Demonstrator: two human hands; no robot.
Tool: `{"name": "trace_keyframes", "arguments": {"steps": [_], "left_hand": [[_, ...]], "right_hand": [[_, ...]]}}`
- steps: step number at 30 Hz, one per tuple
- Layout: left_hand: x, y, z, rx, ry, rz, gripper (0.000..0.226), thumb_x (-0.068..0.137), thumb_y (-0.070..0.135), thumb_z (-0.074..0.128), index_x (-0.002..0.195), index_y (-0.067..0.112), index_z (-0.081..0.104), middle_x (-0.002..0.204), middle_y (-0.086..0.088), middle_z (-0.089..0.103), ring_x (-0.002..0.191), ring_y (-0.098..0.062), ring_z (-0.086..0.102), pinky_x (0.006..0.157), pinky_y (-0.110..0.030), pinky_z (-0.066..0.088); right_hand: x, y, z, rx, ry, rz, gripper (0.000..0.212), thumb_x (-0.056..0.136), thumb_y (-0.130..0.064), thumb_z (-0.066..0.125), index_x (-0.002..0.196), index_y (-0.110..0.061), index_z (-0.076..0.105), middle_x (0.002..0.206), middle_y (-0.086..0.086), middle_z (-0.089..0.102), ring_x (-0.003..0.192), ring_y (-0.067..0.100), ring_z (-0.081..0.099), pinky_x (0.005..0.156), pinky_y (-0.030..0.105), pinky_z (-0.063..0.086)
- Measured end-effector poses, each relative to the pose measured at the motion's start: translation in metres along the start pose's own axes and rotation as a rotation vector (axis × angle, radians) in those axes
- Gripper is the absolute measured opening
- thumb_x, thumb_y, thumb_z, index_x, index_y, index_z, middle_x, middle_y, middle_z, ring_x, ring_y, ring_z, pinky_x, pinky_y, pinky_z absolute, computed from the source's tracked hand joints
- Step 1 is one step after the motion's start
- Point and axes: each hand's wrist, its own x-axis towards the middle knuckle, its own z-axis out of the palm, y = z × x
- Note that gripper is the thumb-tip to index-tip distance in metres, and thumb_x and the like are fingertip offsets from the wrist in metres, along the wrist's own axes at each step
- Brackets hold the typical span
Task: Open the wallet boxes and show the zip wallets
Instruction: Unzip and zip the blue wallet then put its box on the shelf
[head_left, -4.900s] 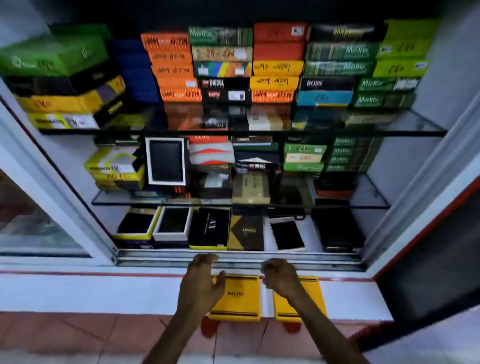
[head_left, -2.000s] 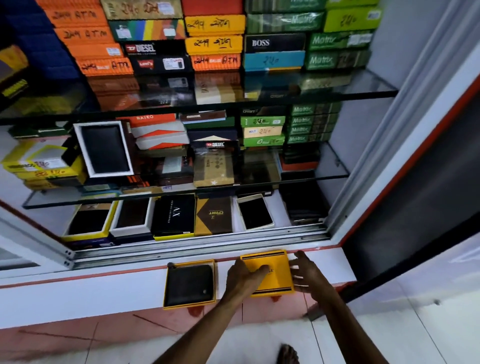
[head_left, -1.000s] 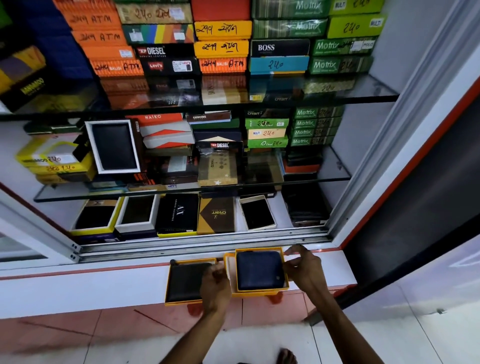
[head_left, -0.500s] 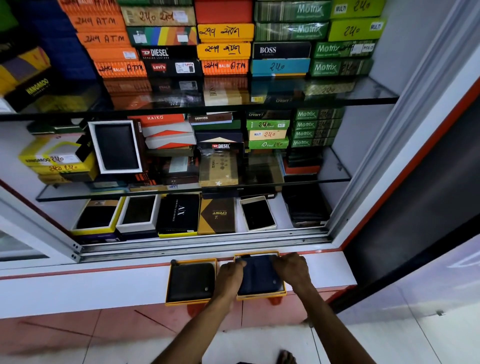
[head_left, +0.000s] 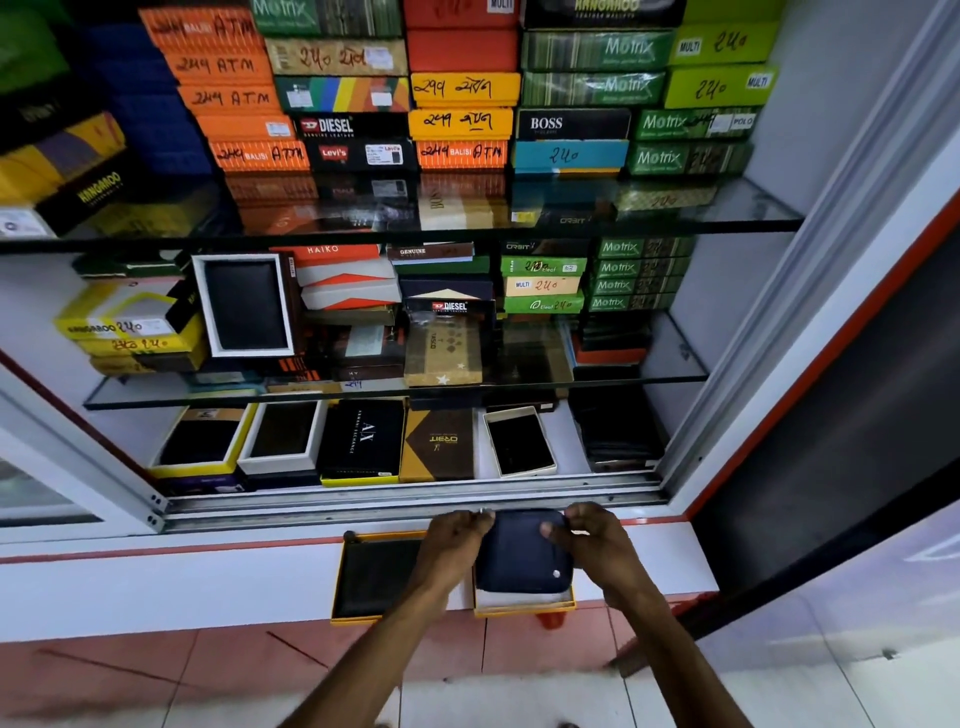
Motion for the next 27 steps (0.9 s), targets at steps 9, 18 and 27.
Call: {"name": "trace_keyframes", "arguments": {"steps": [9, 18, 27], "left_hand": [[-0.01, 0.079, -0.043, 0.1, -0.196, 0.307, 0.021, 0.072, 0.01, 0.081, 0.092, 0.008, 0.074, 0.079, 0.001, 0.077, 0.075, -0.012, 0.071, 0.065, -0.024, 0.055], [-0.032, 0.141, -0.071, 0.474, -0.215, 0.591, 0.025, 0.063, 0.027, 0.085, 0.083, 0.016, 0.076, 0.082, 0.0, 0.079, 0.079, -0.015, 0.073, 0.071, -0.032, 0.054], [-0.045, 0.17, -0.099, 0.474, -0.374, 0.49, 0.026, 0.072, 0.023, 0.082, 0.094, 0.011, 0.077, 0.085, -0.002, 0.078, 0.075, -0.011, 0.071, 0.067, -0.028, 0.053]], "right_hand": [[-0.032, -0.085, -0.018, -0.271, 0.0, -0.477, 0.016, 0.089, -0.028, 0.066, 0.103, -0.024, 0.061, 0.102, -0.012, 0.068, 0.092, 0.006, 0.066, 0.074, 0.019, 0.055], [-0.033, -0.174, -0.008, -0.537, -0.382, -0.779, 0.036, 0.087, -0.027, 0.069, 0.122, -0.027, 0.064, 0.116, -0.012, 0.072, 0.108, -0.008, 0.063, 0.09, 0.017, 0.053], [-0.034, -0.202, -0.009, -0.706, -0.349, -1.093, 0.019, 0.083, -0.025, 0.074, 0.099, -0.017, 0.078, 0.086, -0.011, 0.075, 0.071, -0.007, 0.065, 0.063, 0.013, 0.052]]}}
